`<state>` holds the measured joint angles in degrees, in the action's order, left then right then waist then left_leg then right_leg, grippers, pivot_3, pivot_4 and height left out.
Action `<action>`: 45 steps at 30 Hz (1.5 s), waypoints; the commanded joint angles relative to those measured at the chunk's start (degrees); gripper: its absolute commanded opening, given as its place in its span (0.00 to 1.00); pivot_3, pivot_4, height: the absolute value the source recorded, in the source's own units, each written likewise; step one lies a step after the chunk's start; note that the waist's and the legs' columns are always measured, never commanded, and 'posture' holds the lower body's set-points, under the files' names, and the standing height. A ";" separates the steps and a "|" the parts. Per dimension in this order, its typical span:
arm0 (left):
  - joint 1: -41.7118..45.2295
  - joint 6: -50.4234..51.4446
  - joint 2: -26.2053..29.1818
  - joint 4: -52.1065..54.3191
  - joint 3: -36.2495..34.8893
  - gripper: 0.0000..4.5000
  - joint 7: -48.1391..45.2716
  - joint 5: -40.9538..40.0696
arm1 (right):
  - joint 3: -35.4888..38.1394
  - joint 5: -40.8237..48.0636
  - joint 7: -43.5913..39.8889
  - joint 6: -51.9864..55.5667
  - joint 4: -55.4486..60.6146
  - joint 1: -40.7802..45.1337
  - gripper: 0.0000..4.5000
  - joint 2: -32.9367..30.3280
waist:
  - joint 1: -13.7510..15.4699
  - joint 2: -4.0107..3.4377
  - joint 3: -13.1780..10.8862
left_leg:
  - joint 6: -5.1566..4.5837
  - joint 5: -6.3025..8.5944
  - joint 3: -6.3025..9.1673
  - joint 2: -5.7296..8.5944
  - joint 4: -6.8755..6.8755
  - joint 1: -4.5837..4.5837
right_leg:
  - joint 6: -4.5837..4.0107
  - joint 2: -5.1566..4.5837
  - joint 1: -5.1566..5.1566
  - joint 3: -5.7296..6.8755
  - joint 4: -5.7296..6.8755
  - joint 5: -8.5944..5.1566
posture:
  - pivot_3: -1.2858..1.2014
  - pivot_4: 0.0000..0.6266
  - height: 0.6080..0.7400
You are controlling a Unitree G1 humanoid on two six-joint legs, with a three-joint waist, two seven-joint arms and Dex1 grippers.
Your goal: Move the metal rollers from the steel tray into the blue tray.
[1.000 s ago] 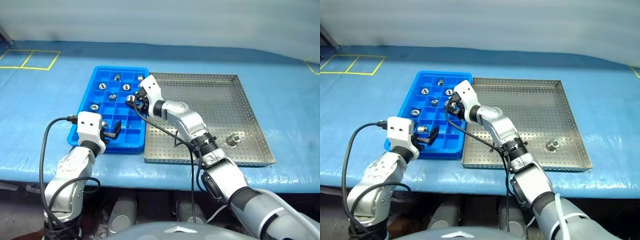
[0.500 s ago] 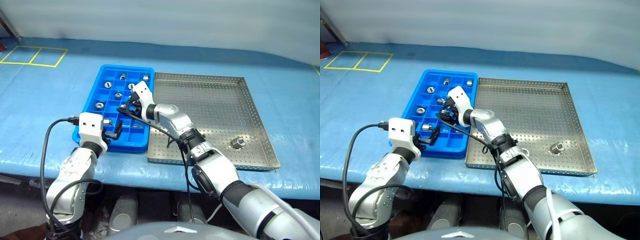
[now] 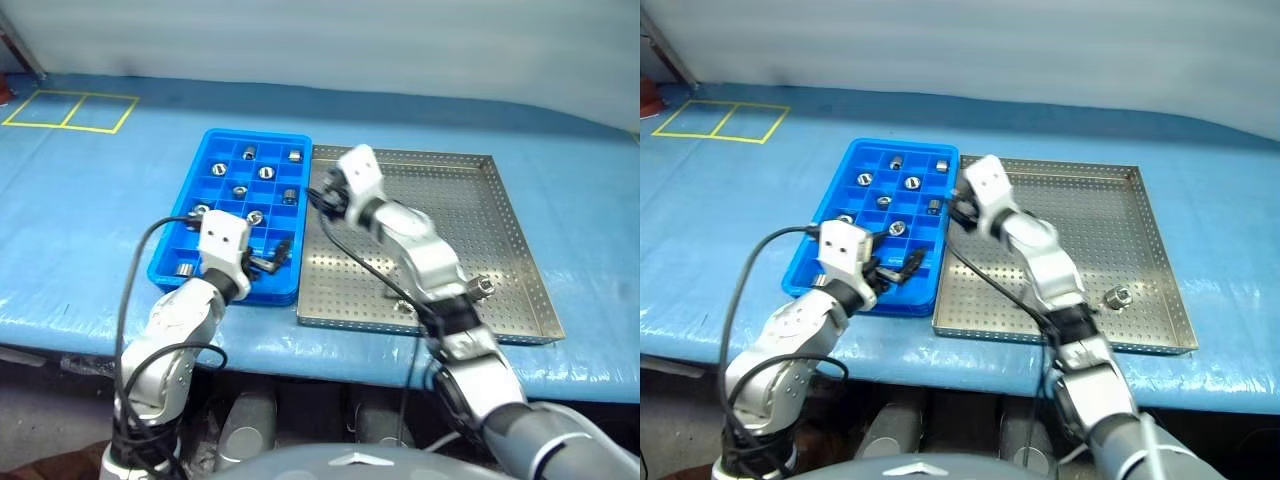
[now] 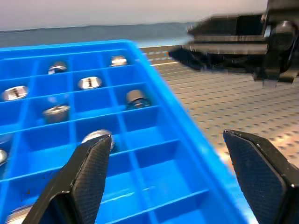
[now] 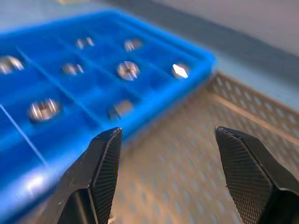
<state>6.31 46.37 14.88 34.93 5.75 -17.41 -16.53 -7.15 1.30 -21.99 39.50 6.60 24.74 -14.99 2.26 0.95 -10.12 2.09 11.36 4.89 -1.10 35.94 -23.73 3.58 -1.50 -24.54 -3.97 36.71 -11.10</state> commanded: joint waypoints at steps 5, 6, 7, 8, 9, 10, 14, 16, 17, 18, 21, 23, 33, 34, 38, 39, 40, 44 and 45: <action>4.98 -3.97 2.78 -4.92 5.17 0.94 -8.94 -2.22 | 5.16 0.74 3.22 21.28 25.33 -13.24 0.74 -4.41 | -3.87 -0.04 -0.01 | -0.01 0.01 -0.15 -0.14 0.02 0.16 | 0.00 0.09 -0.05 -0.07 0.14 0.00 | 0.53 0.24 1.00; 5.23 -3.96 2.97 -5.36 5.29 0.94 -9.53 -2.37 | 5.71 1.11 3.54 23.17 26.87 -14.45 0.74 -4.13 | -4.21 -0.04 -0.01 | -0.01 0.01 -0.15 -0.16 0.02 0.17 | -0.01 0.11 -0.03 -0.06 0.15 0.00 | 0.52 0.24 1.00; 5.42 -3.93 3.11 -5.76 5.35 0.94 -9.91 -2.49 | 6.22 1.48 3.91 24.92 28.10 -15.48 0.74 -3.68 | -4.51 -0.04 -0.01 | -0.01 0.01 -0.15 -0.17 0.02 0.19 | -0.01 0.12 -0.03 -0.06 0.17 -0.01 | 0.52 0.24 1.00; 5.60 -3.92 3.37 -6.12 5.48 0.94 -10.29 -2.48 | 6.84 2.02 4.37 26.54 29.05 -16.45 0.74 -2.87 | -4.74 -0.04 -0.01 | -0.01 0.01 -0.14 -0.17 0.03 0.19 | -0.01 0.12 -0.03 -0.05 0.17 -0.01 | 0.52 0.24 1.00; 5.66 -4.04 3.62 -6.32 5.57 0.94 -10.53 -2.47 | 7.33 2.74 4.63 27.99 29.85 -17.30 0.74 -1.86 | -4.81 -0.04 -0.01 | -0.01 0.01 -0.14 -0.17 0.05 0.18 | -0.01 0.12 -0.03 -0.05 0.17 -0.01 | 0.51 0.24 1.00; 5.71 -4.16 3.78 -6.52 5.60 0.94 -10.65 -2.44 | 7.30 3.39 4.65 29.18 30.45 -18.33 0.74 -1.24 | -4.88 -0.04 -0.01 | -0.01 0.01 -0.14 -0.17 0.06 0.17 | -0.01 0.12 -0.02 -0.06 0.16 -0.01 | 0.51 0.24 1.00; 5.83 -4.27 4.03 -6.94 5.47 0.94 -10.68 -2.28 | 6.42 5.01 5.33 31.86 31.48 -20.97 0.74 0.48 | -5.06 -0.02 0.00 | -0.01 0.01 -0.16 -0.14 0.09 0.12 | 0.01 0.09 0.00 -0.08 0.10 0.00 | 0.52 0.24 1.00; 5.68 -4.04 4.14 -7.13 5.23 0.94 -9.97 -1.81 | 5.62 5.39 5.84 32.68 31.06 -22.06 0.74 0.84 | -4.98 -0.02 0.00 | -0.01 0.01 -0.15 -0.14 0.09 0.12 | 0.01 0.08 -0.01 -0.07 0.08 0.00 | 0.52 0.24 1.00; 5.57 -3.98 4.23 -7.21 5.14 0.94 -9.68 -1.58 | 5.34 5.34 6.19 32.87 30.72 -22.40 0.74 0.83 | -5.00 0.01 0.02 | -0.01 0.01 -0.15 -0.14 0.08 0.12 | 0.01 0.08 -0.01 -0.07 0.08 0.00 | 0.52 0.24 1.00; 5.41 -4.00 4.32 -7.24 4.99 0.94 -9.43 -1.40 | 5.16 5.22 6.59 33.16 30.46 -22.58 0.70 0.73 | -4.99 0.02 0.02 | -0.01 0.01 -0.15 -0.14 0.08 0.13 | 0.01 0.08 0.01 -0.07 0.08 0.00 | 0.52 0.24 1.00; 4.84 -3.99 4.54 -7.06 4.49 0.94 -8.93 -1.25 | 5.32 5.53 6.96 33.70 30.45 -22.69 0.54 0.34 | -4.90 0.05 0.04 | -0.01 0.01 -0.13 -0.14 0.09 0.15 | 0.01 0.09 0.02 -0.06 0.09 0.00 | 0.53 0.24 1.00; 4.38 -3.98 4.73 -6.89 4.19 0.94 -8.41 -1.19 | 5.14 5.93 6.54 33.41 30.71 -22.76 0.40 -0.58 | -4.78 0.05 0.04 | -0.01 0.01 -0.12 -0.14 0.09 0.15 | 0.01 0.09 0.02 -0.06 0.09 0.00 | 0.53 0.24 1.00; 2.06 -4.49 7.27 -2.52 -1.79 0.94 -1.63 3.00 | 0.43 9.85 4.49 26.54 30.24 -12.26 0.38 2.09 | -4.99 0.05 0.02 | -0.01 0.01 -0.13 -0.17 0.07 0.15 | 0.01 0.12 -0.04 -0.05 0.13 0.00 | 0.54 0.24 1.00; 2.25 -3.80 6.75 -1.97 -3.93 0.94 0.85 3.68 | -0.59 10.96 3.46 24.72 28.92 -10.16 0.38 3.57 | -4.94 0.05 0.01 | -0.01 0.01 -0.12 -0.18 0.05 0.15 | 0.01 0.13 -0.05 -0.04 0.13 0.00 | 0.55 0.24 1.00; 3.43 -2.02 3.60 0.33 -10.45 0.94 7.59 4.10 | -4.12 14.23 0.34 21.29 23.09 -3.68 0.38 8.51 | -4.36 0.06 0.01 | -0.01 0.01 -0.06 -0.18 0.02 0.14 | 0.01 0.14 -0.03 0.00 0.12 0.01 | 0.57 0.24 1.00; 3.65 -2.20 2.89 0.72 -11.53 0.94 8.96 4.38 | -5.68 14.80 -0.55 20.68 21.41 -2.16 0.38 9.54 | -4.05 0.06 0.01 | -0.02 0.01 -0.04 -0.18 0.00 0.12 | 0.02 0.14 -0.03 0.02 0.11 0.01 | 0.58 0.24 1.00; 3.88 -1.83 1.83 1.03 -13.00 0.94 10.56 4.32 | -7.68 15.24 -1.68 19.82 19.67 -0.72 0.38 10.50 | -3.58 0.07 0.01 | -0.01 0.01 -0.01 -0.17 -0.01 0.12 | 0.02 0.14 0.00 0.04 0.09 0.01 | 0.58 0.24 1.00; 3.56 -0.29 0.31 1.47 -16.22 0.94 13.39 4.64 | -13.39 15.55 -3.60 16.74 12.65 3.15 0.38 14.12 | -2.64 0.07 0.01 | -0.01 0.01 0.02 -0.15 -0.03 0.09 | 0.04 0.13 0.00 0.05 0.04 0.02 | 0.60 0.24 1.00; 3.28 0.34 0.41 1.69 -16.41 0.94 13.51 4.55 | -14.62 15.61 -4.08 16.10 10.88 3.59 0.38 14.98 | -2.52 0.07 0.01 | 0.00 0.01 0.03 -0.15 -0.03 0.08 | 0.04 0.13 0.01 0.06 0.04 0.02 | 0.60 0.24 1.00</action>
<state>9.58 46.18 15.50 33.99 -9.73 -4.63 -12.13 -20.20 16.17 -25.02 57.81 18.69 27.00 -1.06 -0.26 1.02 -10.11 2.09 11.38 4.93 -1.25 35.92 -23.63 3.62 -1.38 -24.53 -3.90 36.76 -11.09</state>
